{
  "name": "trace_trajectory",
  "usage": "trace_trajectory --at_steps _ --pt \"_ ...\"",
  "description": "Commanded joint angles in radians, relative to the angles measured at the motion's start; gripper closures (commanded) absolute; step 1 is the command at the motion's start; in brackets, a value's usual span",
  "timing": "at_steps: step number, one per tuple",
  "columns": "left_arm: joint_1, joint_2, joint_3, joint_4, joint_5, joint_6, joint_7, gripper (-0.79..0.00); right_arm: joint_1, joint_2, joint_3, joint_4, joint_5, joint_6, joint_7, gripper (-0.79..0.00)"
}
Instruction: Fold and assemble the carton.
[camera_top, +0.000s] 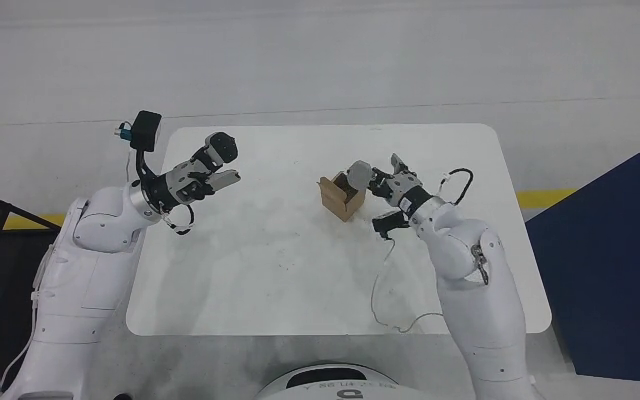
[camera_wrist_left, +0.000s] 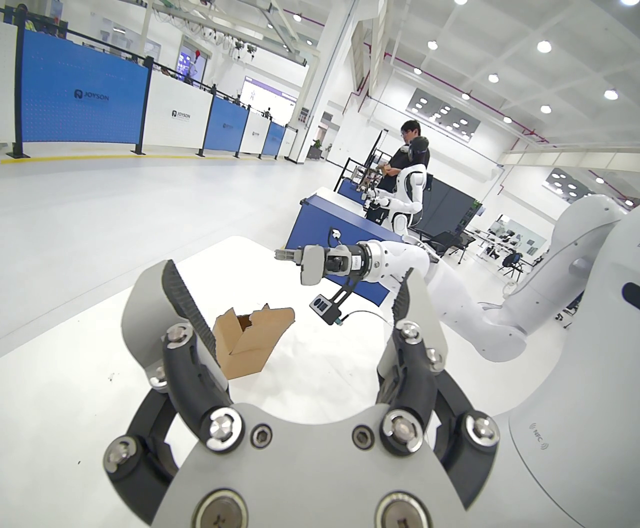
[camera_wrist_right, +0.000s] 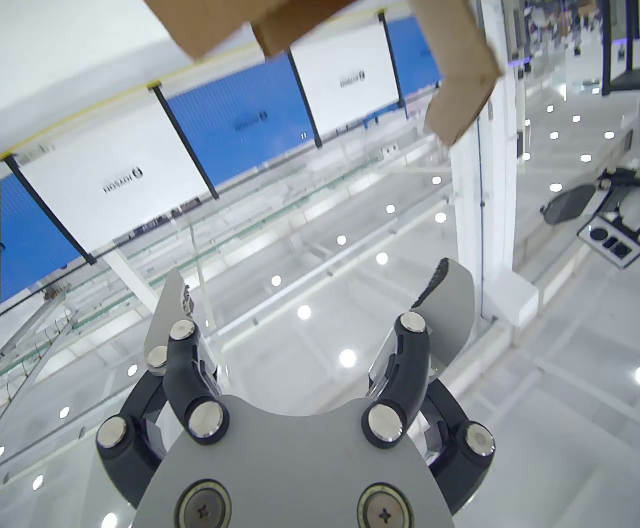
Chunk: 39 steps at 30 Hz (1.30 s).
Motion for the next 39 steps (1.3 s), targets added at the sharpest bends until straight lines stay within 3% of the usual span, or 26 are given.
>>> trace_trajectory --at_steps 1,4,6,10,14,27,30,33,36,39 --pt "0.000 0.000 0.000 0.000 0.000 0.000 0.000 -0.785 -0.013 0.006 0.007 0.011 -0.079 0.079 0.141 -0.785" --pt "0.000 0.000 0.000 0.000 0.000 0.000 0.000 -0.785 -0.008 0.019 0.004 0.015 -0.310 0.205 0.345 -0.785" --pt "0.000 0.000 0.000 0.000 0.000 0.000 0.000 -0.785 -0.003 0.029 0.004 0.030 -0.518 0.212 0.532 -0.785" --pt "0.000 0.000 0.000 0.000 0.000 0.000 0.000 -0.785 0.023 0.046 -0.010 0.085 -0.803 0.167 0.892 -0.785" --pt "0.000 0.000 0.000 0.000 0.000 0.000 0.000 -0.785 0.062 0.052 -0.010 0.184 -0.873 0.083 1.110 -0.785" --pt "0.000 0.000 0.000 0.000 0.000 0.000 0.000 -0.785 0.064 0.050 -0.009 0.213 -0.843 0.070 1.114 -0.785" --pt "0.000 0.000 0.000 0.000 0.000 0.000 0.000 -0.785 0.074 0.066 0.011 0.198 -1.148 -0.064 1.043 -0.785" --pt "0.000 0.000 0.000 0.000 0.000 0.000 0.000 -0.785 0.060 0.087 0.038 0.141 -1.454 -0.174 1.074 -0.785" --pt "0.000 0.000 0.000 0.000 0.000 0.000 0.000 -0.785 0.050 0.108 0.044 0.084 -1.720 -0.217 1.156 -0.785" --pt "0.000 0.000 0.000 0.000 0.000 0.000 0.000 -0.785 0.060 0.126 0.029 0.072 -1.959 -0.190 1.218 -0.785"
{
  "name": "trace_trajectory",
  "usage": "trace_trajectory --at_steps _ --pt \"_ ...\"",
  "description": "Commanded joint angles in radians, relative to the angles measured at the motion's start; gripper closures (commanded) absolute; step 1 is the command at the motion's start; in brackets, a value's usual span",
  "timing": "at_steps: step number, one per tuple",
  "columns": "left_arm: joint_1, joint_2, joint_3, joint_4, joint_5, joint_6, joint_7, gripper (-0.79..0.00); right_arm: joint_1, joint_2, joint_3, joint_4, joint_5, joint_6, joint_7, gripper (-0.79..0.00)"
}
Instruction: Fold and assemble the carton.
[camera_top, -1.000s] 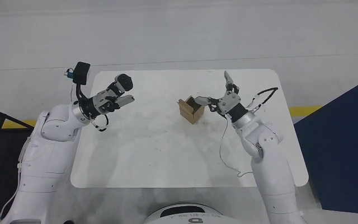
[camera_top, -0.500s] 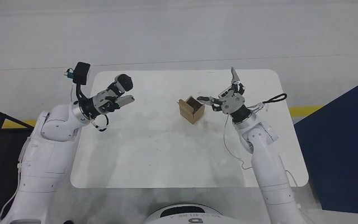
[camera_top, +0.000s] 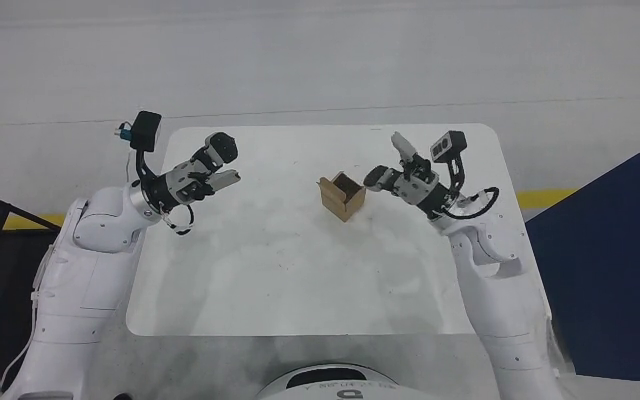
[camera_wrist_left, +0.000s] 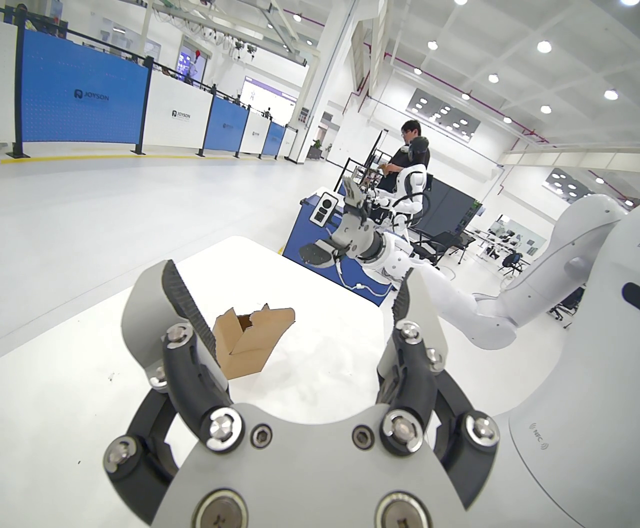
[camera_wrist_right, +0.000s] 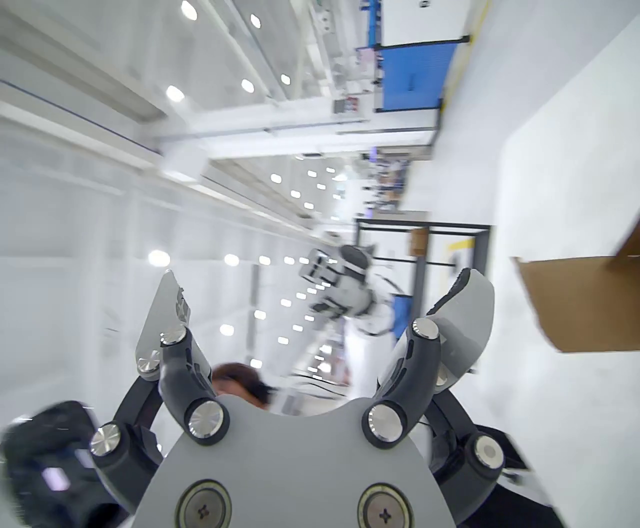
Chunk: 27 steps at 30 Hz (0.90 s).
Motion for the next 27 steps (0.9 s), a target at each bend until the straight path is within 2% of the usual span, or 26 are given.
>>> trace_trajectory --at_steps 1,7,10,19,23,27 --pt "0.000 0.000 0.000 0.000 0.000 0.000 0.000 -0.785 0.012 0.008 -0.013 0.005 -0.213 0.035 0.007 -0.785" --pt "0.000 0.000 0.000 0.000 0.000 0.000 0.000 -0.785 0.064 0.017 -0.100 0.090 -0.461 0.072 -0.031 -0.785" --pt "0.000 0.000 0.000 0.000 0.000 0.000 0.000 -0.785 0.087 0.019 -0.128 0.122 -0.519 0.071 -0.037 -0.785" --pt "0.000 0.000 0.000 0.000 0.000 0.000 0.000 -0.785 0.125 0.021 -0.186 0.180 -0.589 0.088 -0.055 -0.785" --pt "0.000 0.000 0.000 0.000 0.000 0.000 0.000 -0.785 0.132 0.017 -0.235 0.182 -0.574 0.097 -0.026 -0.730" --pt "0.000 0.000 0.000 0.000 0.000 0.000 0.000 -0.785 0.125 0.014 -0.279 0.144 -0.540 0.125 0.022 -0.714"
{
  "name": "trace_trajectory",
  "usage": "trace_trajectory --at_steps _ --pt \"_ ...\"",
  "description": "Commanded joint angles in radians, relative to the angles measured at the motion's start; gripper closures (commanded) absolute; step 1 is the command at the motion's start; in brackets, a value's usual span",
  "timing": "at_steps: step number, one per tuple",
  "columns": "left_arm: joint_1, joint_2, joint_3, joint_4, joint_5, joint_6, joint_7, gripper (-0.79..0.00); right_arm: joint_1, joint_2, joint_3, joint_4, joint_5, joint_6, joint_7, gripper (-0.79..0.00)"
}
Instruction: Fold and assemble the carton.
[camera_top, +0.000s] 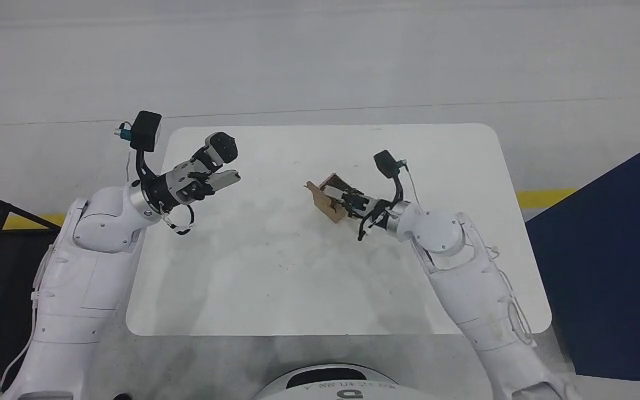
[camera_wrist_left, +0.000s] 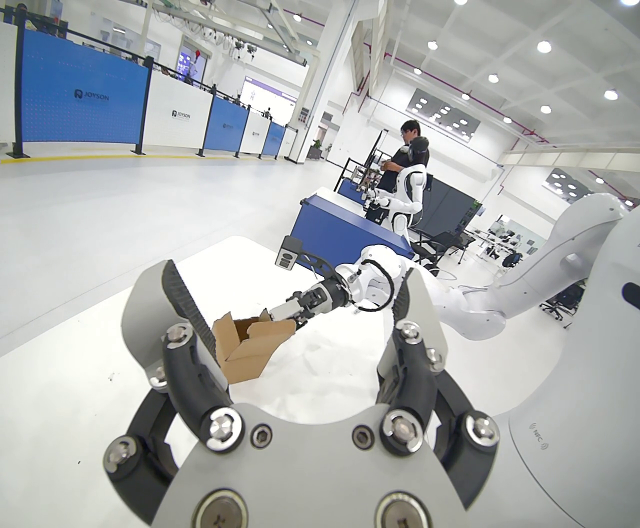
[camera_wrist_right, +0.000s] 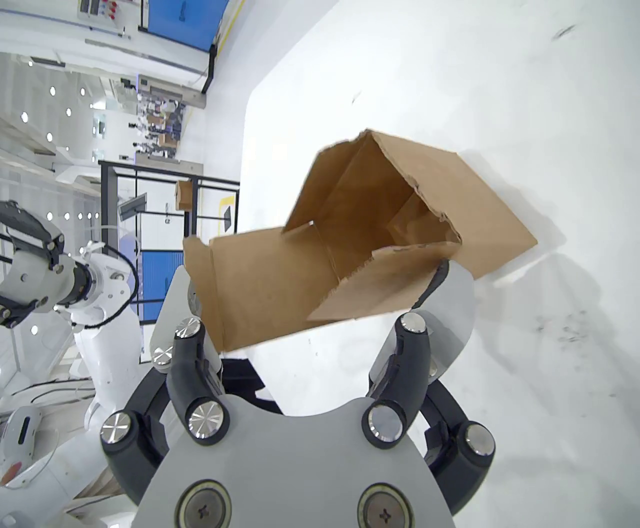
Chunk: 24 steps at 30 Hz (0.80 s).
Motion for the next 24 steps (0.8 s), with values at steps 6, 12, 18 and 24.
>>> trace_trajectory --at_steps 6,12,18,24 --pt "0.000 0.000 0.000 0.000 0.000 0.000 0.000 -0.785 -0.003 -0.011 -0.068 -0.072 0.091 0.055 -0.004 -0.659" --pt "0.000 0.000 0.000 0.000 0.000 0.000 0.000 -0.785 -0.014 -0.002 0.018 -0.113 0.119 0.043 -0.089 -0.554" --pt "0.000 0.000 0.000 0.000 0.000 0.000 0.000 -0.785 -0.024 0.019 0.072 -0.129 -0.138 0.093 -0.195 -0.570" --pt "0.000 0.000 0.000 0.000 0.000 0.000 0.000 -0.785 0.048 0.023 -0.014 -0.021 -0.292 0.127 -0.065 -0.533"
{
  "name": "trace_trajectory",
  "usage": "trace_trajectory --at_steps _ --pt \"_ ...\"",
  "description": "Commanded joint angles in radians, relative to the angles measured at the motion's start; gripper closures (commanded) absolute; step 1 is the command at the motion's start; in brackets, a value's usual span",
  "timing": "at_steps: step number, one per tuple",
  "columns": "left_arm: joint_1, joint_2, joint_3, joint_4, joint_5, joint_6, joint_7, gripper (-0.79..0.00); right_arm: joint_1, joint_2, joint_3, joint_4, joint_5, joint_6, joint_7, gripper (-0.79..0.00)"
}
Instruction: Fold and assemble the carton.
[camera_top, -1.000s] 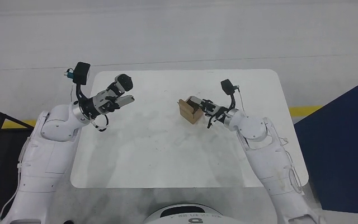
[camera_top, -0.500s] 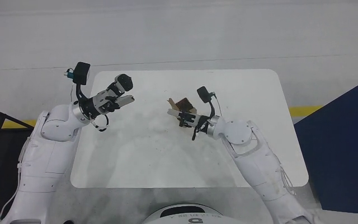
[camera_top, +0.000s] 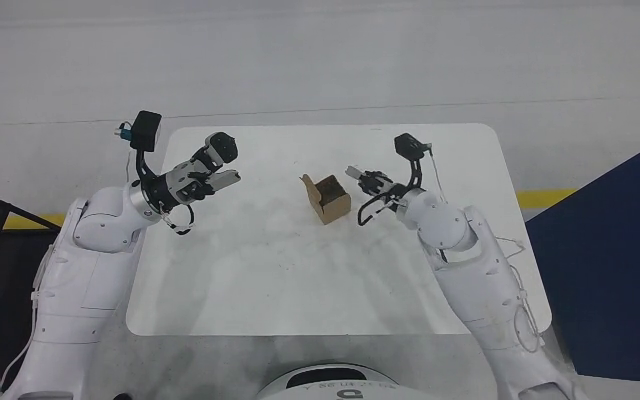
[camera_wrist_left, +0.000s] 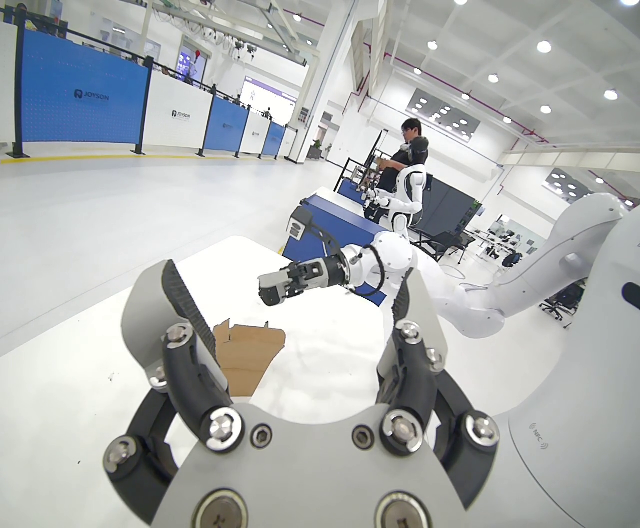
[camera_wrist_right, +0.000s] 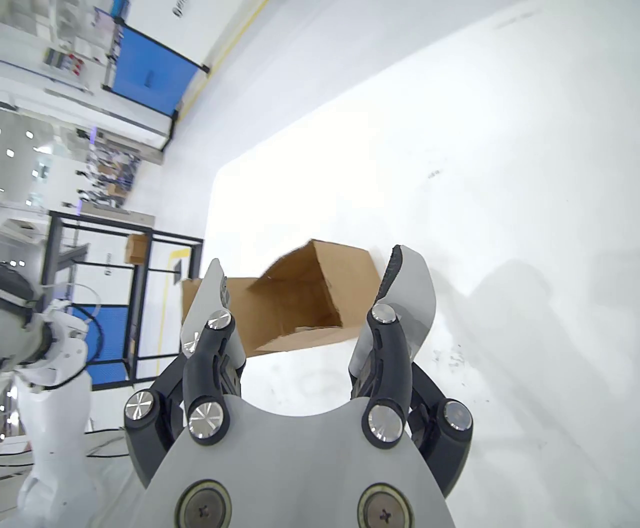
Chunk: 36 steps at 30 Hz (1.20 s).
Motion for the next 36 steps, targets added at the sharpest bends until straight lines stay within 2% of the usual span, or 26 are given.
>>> trace_trajectory --at_steps 1,2,3,5,9,12,17,22,26,29,31,32,33,36 --pt "0.000 0.000 0.000 0.000 0.000 0.000 0.000 -0.785 0.027 0.000 -0.040 0.042 -0.049 0.004 0.055 -0.526" --pt "0.000 0.000 0.000 0.000 0.000 0.000 0.000 -0.785 0.040 0.000 -0.055 0.058 -0.069 0.006 0.075 -0.511" --pt "0.000 0.000 0.000 0.000 0.000 0.000 0.000 -0.785 0.051 -0.001 -0.066 0.073 -0.081 0.009 0.095 -0.443" --pt "0.000 0.000 0.000 0.000 0.000 0.000 0.000 -0.785 0.067 -0.002 -0.078 0.089 -0.072 0.010 0.131 -0.357" --pt "0.000 0.000 0.000 0.000 0.000 0.000 0.000 -0.785 0.079 0.001 -0.088 0.090 -0.061 0.015 0.212 -0.326" --pt "0.000 0.000 0.000 0.000 0.000 0.000 0.000 -0.785 0.071 0.003 -0.084 0.062 -0.049 0.029 0.241 -0.366" --pt "0.000 0.000 0.000 0.000 0.000 0.000 0.000 -0.785 0.050 0.006 -0.084 0.026 -0.031 0.066 0.264 -0.376" --pt "0.000 0.000 0.000 0.000 0.000 0.000 0.000 -0.785 0.033 0.002 -0.077 -0.008 0.088 0.121 0.310 -0.382" --pt "0.000 0.000 0.000 0.000 0.000 0.000 0.000 -0.785 0.024 0.004 -0.079 -0.027 0.157 0.101 0.356 -0.385" --pt "0.000 0.000 0.000 0.000 0.000 0.000 0.000 -0.785 0.015 0.007 -0.081 -0.041 0.196 0.062 0.392 -0.449" --pt "0.000 0.000 0.000 0.000 0.000 0.000 0.000 -0.785 0.011 0.011 -0.067 -0.054 0.192 0.054 0.373 -0.462" --pt "0.000 0.000 0.000 0.000 0.000 0.000 0.000 -0.785 0.009 0.014 -0.050 -0.062 0.180 0.060 0.345 -0.440" --pt "0.000 0.000 0.000 0.000 0.000 0.000 0.000 -0.785 0.004 0.016 -0.031 -0.073 0.180 0.066 0.320 -0.385" --pt "0.000 0.000 0.000 0.000 0.000 0.000 0.000 -0.785 -0.011 0.024 0.027 -0.098 0.193 0.064 0.283 -0.336"
